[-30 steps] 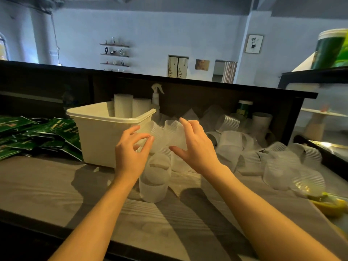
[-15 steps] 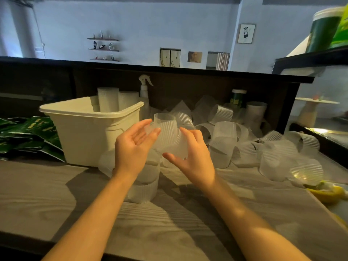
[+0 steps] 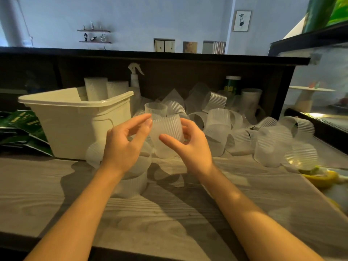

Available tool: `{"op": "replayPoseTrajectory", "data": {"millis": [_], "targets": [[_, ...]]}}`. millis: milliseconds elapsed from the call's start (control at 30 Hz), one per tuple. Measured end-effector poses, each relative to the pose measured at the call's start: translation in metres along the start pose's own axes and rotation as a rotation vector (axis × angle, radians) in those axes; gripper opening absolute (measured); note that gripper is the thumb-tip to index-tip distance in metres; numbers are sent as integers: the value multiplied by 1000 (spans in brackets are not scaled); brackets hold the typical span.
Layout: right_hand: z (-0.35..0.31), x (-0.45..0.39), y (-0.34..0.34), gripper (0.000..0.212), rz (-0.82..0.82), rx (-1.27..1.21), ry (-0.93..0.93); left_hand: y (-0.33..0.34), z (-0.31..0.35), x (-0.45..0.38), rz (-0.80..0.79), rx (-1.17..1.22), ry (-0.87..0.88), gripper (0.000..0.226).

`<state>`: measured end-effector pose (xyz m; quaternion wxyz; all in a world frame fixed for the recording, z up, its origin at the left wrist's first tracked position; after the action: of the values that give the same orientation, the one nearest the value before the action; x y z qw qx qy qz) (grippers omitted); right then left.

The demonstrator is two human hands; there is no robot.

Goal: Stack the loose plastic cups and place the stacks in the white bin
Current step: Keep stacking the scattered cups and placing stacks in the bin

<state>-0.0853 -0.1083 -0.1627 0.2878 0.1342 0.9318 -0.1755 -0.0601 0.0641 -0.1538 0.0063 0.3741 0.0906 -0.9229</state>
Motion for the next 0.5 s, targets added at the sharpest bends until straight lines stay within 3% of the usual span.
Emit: {"op": "replayPoseTrajectory", "data": {"millis": [100,200,300,500], "targets": [[1,0,-1,66,2,8,7,-4,0,-3,-12,-39,-1,51],[0,0,-1,67,20,30,-9,-15,6,-4,104,-82,41,44],[0,2,-2,66,8,102,-42,-26,15,12,183,-294,104,42],[3,3,-5,86,-76,345,-94,-31,10,57,-62,-931,23,79]]}}
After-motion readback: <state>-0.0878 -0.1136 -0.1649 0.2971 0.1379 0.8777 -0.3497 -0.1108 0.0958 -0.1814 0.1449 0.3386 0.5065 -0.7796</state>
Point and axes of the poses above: each hand's wrist, its own x-axis away from the middle knuckle, its own y-axis out of the palm, z = x × y, the point moved 2 cm from there along -x, towards the middle knuckle, and after that the axes turned 3 degrees about x, right-handed, at the moved point
